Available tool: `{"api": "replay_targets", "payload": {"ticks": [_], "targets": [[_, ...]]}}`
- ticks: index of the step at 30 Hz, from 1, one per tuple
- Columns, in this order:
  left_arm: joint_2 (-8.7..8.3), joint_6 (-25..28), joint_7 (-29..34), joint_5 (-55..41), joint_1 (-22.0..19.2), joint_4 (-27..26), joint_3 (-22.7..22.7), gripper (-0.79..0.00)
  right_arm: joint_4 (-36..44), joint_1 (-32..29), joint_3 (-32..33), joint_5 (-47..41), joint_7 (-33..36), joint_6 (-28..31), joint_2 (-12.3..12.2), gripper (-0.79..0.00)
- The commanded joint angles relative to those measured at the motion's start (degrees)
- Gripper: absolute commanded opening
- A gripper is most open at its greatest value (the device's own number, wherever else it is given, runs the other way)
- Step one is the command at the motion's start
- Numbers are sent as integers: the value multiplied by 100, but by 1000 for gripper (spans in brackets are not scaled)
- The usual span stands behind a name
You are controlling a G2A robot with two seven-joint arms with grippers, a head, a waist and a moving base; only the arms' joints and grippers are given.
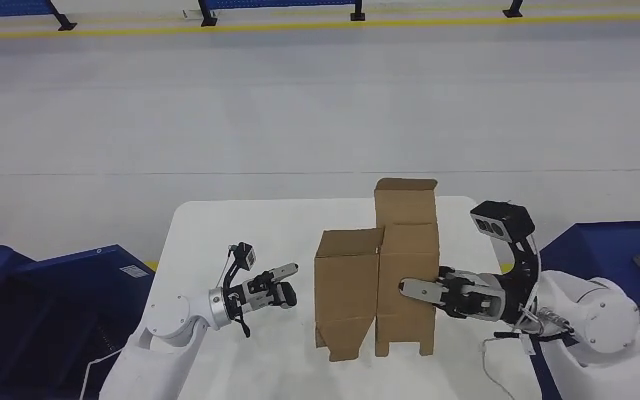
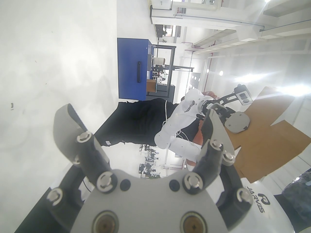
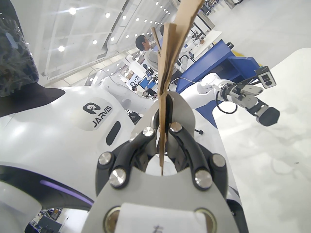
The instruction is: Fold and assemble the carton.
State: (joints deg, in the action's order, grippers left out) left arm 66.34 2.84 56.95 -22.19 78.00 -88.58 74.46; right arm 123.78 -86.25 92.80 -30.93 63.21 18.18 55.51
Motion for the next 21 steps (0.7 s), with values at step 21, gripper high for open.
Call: {"api": "replay_targets", "payload": {"ticks": [21], "targets": [[0,0,0,0,0,0,0,0,-825,802,-2903,-9058,-1313,-6467,315,-785]]}}
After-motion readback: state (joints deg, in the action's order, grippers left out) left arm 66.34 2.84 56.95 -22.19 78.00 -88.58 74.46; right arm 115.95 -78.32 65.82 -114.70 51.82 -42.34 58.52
